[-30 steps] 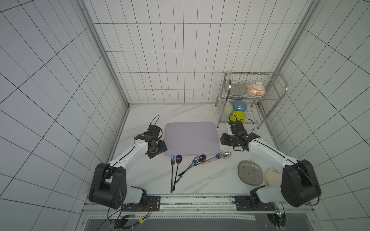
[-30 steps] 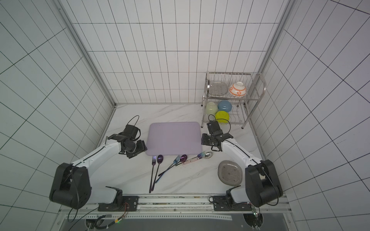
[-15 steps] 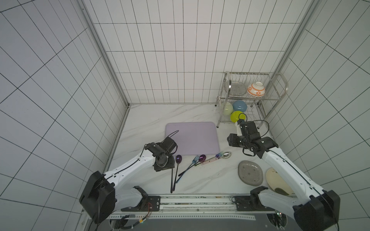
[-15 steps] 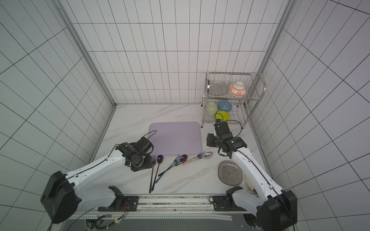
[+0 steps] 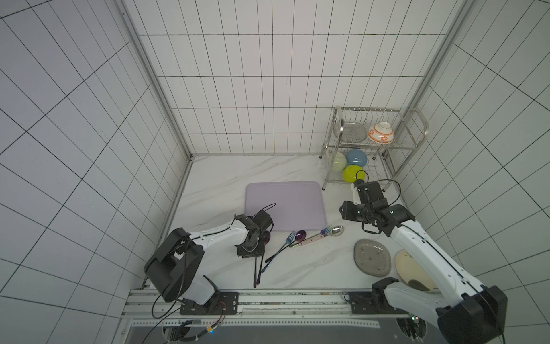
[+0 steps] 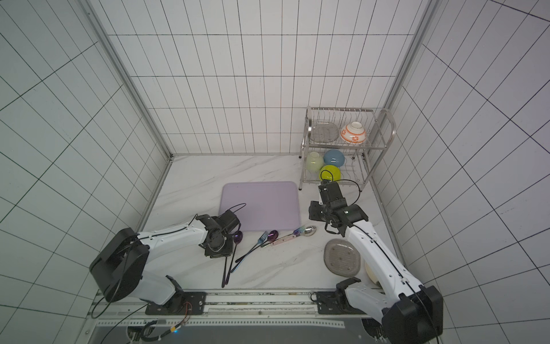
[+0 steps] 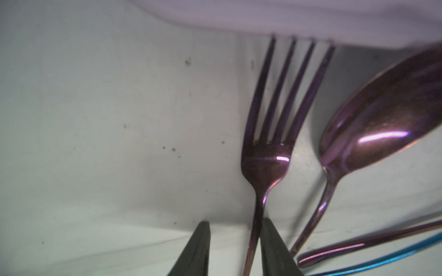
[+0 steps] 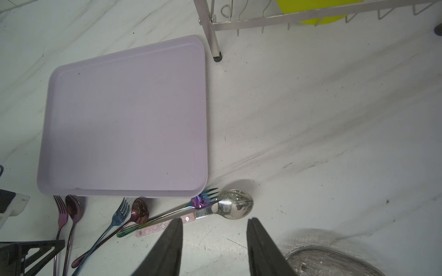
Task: Set the spoon and fork side by side
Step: Pick up the fork at the center of the board.
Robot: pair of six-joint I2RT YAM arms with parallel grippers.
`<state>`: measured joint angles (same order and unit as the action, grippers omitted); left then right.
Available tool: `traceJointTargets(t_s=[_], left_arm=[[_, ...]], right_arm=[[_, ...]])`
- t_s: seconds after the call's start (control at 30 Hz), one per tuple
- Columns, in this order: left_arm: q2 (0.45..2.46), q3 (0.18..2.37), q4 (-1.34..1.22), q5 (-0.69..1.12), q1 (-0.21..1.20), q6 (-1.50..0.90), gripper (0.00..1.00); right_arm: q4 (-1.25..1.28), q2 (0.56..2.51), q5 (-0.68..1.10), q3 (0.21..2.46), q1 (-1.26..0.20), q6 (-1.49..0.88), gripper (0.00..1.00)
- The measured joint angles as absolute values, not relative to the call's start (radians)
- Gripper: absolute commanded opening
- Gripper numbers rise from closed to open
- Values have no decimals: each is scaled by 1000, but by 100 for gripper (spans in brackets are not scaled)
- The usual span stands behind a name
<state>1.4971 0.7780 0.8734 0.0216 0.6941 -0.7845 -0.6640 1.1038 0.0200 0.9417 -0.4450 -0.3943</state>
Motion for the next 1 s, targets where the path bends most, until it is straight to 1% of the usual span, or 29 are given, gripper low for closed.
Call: traceJointTargets(t_s=[0.13,0.37,0.57,0.83,1.0], left_arm=[[1526,804,871,20,694,-777,28],[1545,820,855,17,696,-773,16],[1528,802,830,9,698,-773,0],[1479,761,795,6,698,-775,0],[1408,738,828,0,698,-757,0]], right_arm=[[-664,1104,20,937,-445,-396,45],[-664,1104,24,937,-445,-397,42],[-664,1104,32,937,-445,-396,41],[-662,1103,41,929,-445,-396,39],[-656,1099,41,906,-445,-396,39]])
